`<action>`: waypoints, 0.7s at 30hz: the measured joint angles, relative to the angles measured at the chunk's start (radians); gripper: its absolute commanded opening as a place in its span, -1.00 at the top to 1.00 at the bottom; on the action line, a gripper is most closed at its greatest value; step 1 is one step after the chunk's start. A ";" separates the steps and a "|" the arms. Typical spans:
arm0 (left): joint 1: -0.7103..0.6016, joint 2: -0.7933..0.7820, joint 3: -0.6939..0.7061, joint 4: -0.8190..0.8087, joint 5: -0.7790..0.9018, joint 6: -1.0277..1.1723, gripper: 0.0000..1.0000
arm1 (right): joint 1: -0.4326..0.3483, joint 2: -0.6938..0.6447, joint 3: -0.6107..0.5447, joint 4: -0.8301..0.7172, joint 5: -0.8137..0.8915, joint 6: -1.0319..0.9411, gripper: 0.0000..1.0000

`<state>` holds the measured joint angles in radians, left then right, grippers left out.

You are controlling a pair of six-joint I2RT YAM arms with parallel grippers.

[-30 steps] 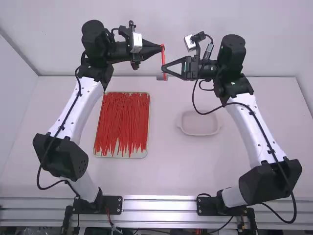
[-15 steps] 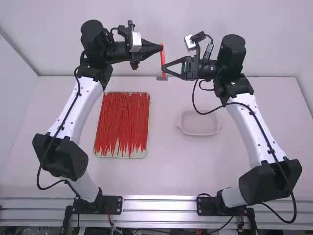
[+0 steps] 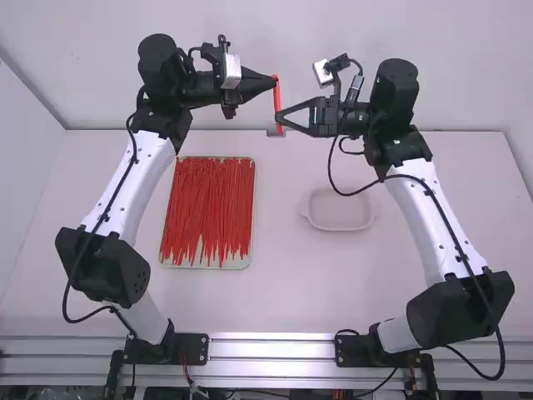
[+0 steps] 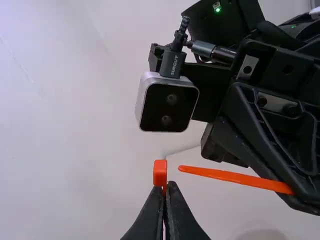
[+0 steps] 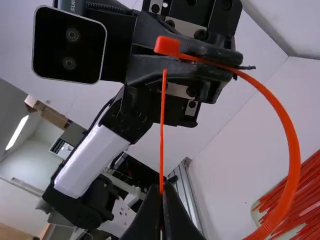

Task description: Fasten the cable tie

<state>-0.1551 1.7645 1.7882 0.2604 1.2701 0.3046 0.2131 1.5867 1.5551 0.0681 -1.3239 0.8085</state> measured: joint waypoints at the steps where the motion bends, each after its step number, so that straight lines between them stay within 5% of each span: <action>1: 0.000 0.000 0.000 0.000 0.009 0.000 0.96 | 0.000 0.000 0.000 0.000 -0.001 0.000 1.00; 21: -0.007 0.000 0.000 0.003 0.031 0.000 0.96 | 0.000 0.000 0.000 -0.001 -0.009 -0.003 1.00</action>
<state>-0.1623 1.7645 1.7882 0.2634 1.3014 0.3046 0.2131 1.5867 1.5551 0.0673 -1.3327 0.8051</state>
